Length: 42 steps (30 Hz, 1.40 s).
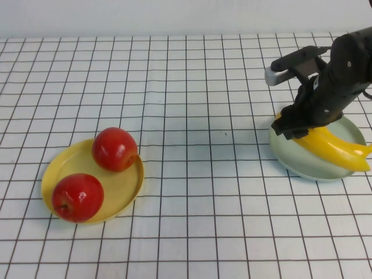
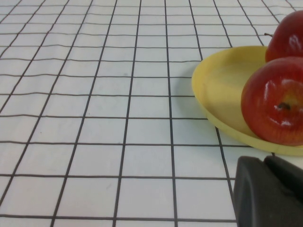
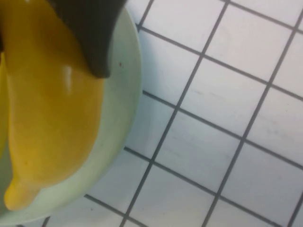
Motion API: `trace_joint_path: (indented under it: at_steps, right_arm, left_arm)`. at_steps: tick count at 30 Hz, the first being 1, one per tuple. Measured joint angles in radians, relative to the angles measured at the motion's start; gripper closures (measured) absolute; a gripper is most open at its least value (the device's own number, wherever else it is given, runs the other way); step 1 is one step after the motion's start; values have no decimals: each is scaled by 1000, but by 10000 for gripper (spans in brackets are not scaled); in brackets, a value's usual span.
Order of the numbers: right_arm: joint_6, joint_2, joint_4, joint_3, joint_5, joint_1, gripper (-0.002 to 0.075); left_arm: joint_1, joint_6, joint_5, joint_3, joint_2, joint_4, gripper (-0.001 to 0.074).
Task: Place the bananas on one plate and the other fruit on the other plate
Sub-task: Put another type of fruit in the right plate
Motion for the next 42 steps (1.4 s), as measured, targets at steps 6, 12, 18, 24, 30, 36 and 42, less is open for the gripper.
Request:
trace_joint_path:
  at_steps: [6, 12, 18, 24, 30, 36, 42]
  right_arm:
    - [0, 49, 50, 2, -26, -25, 384]
    - [2, 90, 62, 4, -69, -44, 363]
    - [4, 64, 76, 4, -69, -56, 366]
    - [8, -43, 109, 4, -116, -57, 373]
    - [8, -34, 116, 2, -164, -57, 363]
    - [8, 50, 120, 2, -144, -57, 261]
    - [8, 54, 120, 2, -143, -57, 188]
  left_arm:
    - [0, 0, 0, 0, 0, 0, 738]
    - [0, 0, 0, 0, 0, 0, 738]
    - [0, 0, 0, 0, 0, 0, 738]
    - [0, 0, 0, 0, 0, 0, 738]
    - [0, 0, 0, 0, 0, 0, 738]
    - [0, 0, 0, 0, 0, 0, 738]
    - [0, 0, 0, 0, 0, 0, 738]
